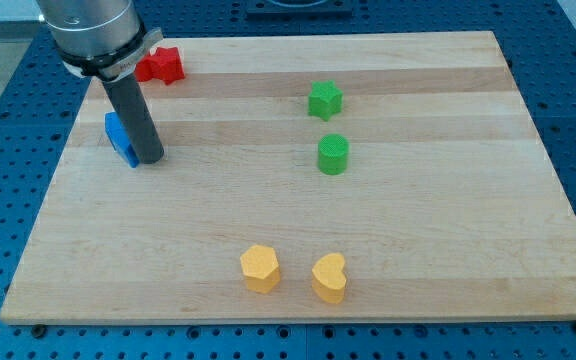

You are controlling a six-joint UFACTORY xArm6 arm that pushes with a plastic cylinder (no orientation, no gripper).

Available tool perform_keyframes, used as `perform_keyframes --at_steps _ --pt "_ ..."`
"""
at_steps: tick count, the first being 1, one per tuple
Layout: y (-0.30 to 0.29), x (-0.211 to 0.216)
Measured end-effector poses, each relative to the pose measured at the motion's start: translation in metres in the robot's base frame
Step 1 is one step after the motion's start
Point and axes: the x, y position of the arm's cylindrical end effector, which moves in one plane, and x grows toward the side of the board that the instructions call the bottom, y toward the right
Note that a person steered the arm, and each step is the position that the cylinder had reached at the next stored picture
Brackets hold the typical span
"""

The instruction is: Move your arm to the green circle

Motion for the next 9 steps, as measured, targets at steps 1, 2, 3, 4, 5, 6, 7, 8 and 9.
perform_keyframes --at_steps 1,2,3,4,5,6,7,8,9 --pt "0.000 -0.003" --pt "0.000 -0.006" --pt "0.023 -0.006" --pt "0.033 -0.006" --pt "0.033 -0.006" --pt "0.033 -0.008" --pt "0.033 -0.011" --pt "0.033 -0.013" --pt "0.033 -0.015"
